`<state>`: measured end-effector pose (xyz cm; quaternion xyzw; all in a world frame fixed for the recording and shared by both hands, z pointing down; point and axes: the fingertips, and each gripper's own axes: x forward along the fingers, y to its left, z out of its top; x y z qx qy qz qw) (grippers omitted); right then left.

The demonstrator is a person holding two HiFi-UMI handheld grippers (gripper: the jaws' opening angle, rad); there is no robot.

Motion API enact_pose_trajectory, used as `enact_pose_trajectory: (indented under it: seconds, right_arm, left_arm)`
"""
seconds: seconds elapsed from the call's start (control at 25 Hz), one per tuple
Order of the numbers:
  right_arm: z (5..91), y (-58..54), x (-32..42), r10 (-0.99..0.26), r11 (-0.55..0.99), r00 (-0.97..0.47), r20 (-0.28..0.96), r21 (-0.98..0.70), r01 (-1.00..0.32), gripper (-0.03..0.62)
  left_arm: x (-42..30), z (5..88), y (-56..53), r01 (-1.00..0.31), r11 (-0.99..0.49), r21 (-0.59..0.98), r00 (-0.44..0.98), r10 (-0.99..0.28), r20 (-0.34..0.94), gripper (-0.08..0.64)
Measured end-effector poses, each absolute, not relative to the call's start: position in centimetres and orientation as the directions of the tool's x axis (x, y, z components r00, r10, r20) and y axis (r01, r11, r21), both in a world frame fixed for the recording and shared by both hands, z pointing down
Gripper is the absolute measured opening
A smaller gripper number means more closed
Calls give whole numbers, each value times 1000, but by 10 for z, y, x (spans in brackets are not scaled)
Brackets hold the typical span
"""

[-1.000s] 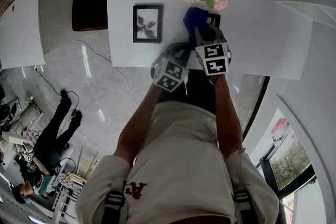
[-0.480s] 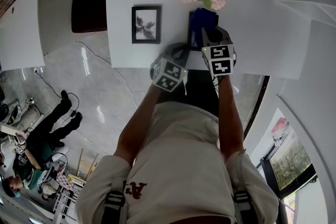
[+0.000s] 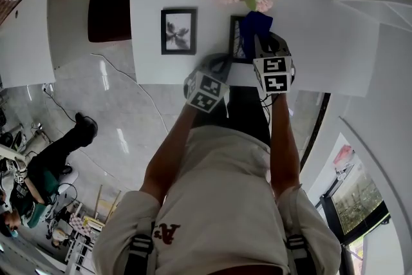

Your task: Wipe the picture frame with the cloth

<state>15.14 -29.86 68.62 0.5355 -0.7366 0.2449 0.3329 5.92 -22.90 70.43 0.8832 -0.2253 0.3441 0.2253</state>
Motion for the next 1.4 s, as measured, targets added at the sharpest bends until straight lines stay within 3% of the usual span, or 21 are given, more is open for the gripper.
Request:
enact_pose_trajectory:
  seconds: [1.4]
  right_arm:
    - [650,-270,236,-683,170,-42,729,103,-980,28]
  left_arm:
    - [58,709,-231,-560,-792,242,634,-222,741,2]
